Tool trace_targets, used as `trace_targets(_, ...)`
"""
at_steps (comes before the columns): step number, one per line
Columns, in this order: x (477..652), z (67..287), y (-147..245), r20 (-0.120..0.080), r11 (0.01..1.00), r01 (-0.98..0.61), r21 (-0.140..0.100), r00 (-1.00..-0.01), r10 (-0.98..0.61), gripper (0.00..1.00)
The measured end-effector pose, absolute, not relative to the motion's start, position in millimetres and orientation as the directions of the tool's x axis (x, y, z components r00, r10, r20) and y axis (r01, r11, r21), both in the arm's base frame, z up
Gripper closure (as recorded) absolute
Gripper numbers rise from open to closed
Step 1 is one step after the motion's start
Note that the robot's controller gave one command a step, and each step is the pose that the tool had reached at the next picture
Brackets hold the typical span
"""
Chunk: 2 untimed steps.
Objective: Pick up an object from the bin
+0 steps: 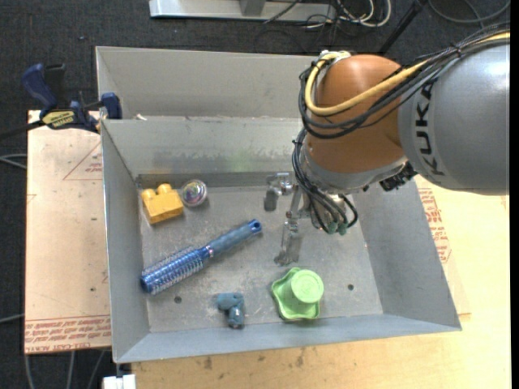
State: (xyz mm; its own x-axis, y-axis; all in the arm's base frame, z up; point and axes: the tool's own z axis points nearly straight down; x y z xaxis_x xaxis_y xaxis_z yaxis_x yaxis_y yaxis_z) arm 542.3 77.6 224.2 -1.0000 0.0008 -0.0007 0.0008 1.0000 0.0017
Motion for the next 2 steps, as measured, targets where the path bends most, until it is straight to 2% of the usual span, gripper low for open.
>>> trace_targets(1, 599.4, 65.4, 129.2, 0.002, 1.000, 0.000, 0.002, -1.000, 0.000, 0.00)
trace_targets(2, 600.8, 70.2, 128.0, -0.001, 1.000, 0.003, 0.002, -1.000, 0.003, 1.00)
